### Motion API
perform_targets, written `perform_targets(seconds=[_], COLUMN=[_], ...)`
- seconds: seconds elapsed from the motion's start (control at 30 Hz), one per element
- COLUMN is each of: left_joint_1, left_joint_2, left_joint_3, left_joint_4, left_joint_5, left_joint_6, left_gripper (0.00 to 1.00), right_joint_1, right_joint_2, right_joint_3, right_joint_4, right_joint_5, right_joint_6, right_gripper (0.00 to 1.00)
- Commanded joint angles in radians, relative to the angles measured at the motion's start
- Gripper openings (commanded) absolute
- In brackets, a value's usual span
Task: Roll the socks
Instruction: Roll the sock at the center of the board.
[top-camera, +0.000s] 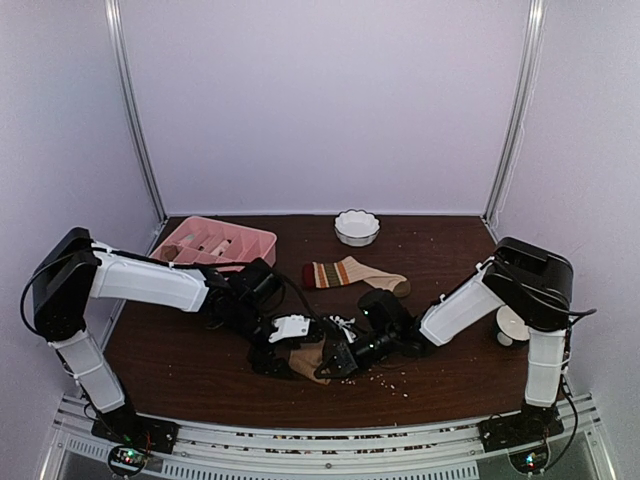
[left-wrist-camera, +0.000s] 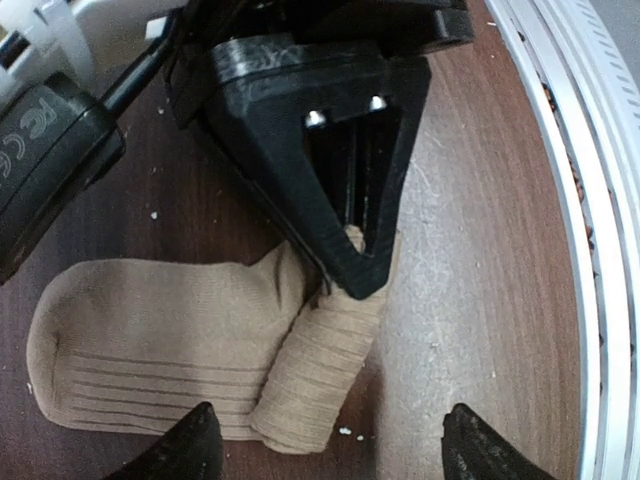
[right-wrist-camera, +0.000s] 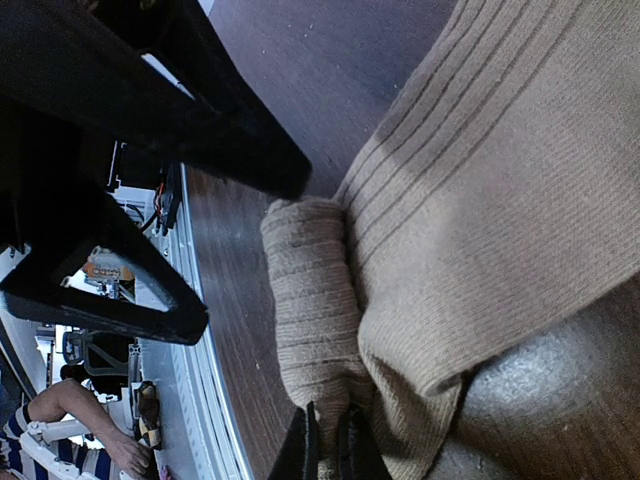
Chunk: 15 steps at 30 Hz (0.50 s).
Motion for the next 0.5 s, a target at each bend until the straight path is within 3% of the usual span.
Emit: perform_targets(seconds=[0.0,0.2,0.47], left_joint_1=[-0.004,-0.025,-0.058], left_joint_2=[0.047,0.067,0.058], left_joint_3=[0.019,0.018,0.008], left_joint_4=[0.064,0.075,0.105], left_joint_5=[0.012,0.01,-0.018], left_joint_6=[0.039,0.054,0.049], left_gripper=[0.71,0.53,0.48], right_joint_1=[-0.021,-0.021,-0.021], right_joint_2=[0.093,0.089,0.081], right_joint_3=[-0.075,-0.077,-0.072], right_joint_4=[-0.264,-0.25,-0.245], right_joint_5=[0.143,0.146,0.147], right_joint_6=[0.006,0.019,0.039], right_gripper=[0.0,0.0,0.0])
